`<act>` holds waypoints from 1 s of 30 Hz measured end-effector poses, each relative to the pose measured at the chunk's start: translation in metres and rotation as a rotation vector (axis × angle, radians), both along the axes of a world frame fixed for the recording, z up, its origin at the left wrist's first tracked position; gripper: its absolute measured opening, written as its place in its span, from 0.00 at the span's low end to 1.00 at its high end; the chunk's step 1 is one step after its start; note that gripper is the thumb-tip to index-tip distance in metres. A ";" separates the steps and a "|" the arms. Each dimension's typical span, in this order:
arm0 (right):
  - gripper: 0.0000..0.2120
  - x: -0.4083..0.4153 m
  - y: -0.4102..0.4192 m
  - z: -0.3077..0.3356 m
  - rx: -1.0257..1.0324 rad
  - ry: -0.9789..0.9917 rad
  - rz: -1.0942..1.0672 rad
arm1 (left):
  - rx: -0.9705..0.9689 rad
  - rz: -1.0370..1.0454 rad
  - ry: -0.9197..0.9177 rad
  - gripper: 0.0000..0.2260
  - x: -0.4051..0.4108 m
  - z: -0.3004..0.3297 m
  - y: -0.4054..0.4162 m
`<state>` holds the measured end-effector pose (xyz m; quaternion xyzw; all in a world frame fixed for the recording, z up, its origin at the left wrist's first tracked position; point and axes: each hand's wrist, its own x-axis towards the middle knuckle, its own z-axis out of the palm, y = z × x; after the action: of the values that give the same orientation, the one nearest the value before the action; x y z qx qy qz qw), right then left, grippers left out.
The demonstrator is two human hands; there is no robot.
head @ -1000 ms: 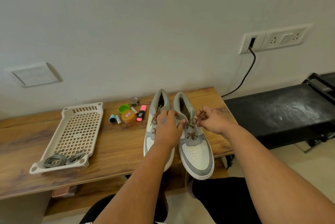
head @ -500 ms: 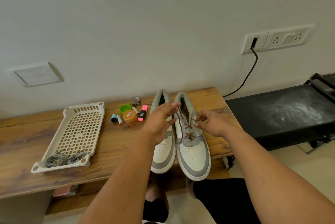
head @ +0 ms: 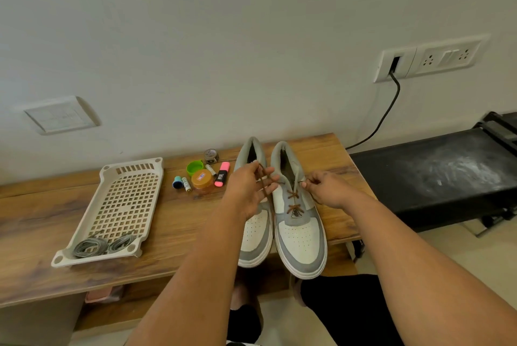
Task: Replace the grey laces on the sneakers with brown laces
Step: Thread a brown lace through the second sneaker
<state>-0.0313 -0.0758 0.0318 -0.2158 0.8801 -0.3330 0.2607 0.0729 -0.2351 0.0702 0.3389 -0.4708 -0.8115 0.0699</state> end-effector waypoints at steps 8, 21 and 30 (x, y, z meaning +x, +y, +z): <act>0.06 0.007 0.020 0.050 -0.133 -0.270 -0.059 | -0.770 -0.375 -0.327 0.15 0.009 0.053 -0.012; 0.15 0.041 0.016 0.158 -0.865 -0.132 -0.046 | -1.012 -0.011 0.291 0.11 0.008 0.132 0.020; 0.24 0.041 0.022 0.160 -1.043 -0.213 0.009 | -0.818 0.156 0.513 0.11 0.002 0.123 0.036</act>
<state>0.0100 -0.0534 0.1922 -0.2856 0.5654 -0.7452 0.2083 0.0751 -0.1991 0.1934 0.1072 -0.6917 -0.6098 0.3717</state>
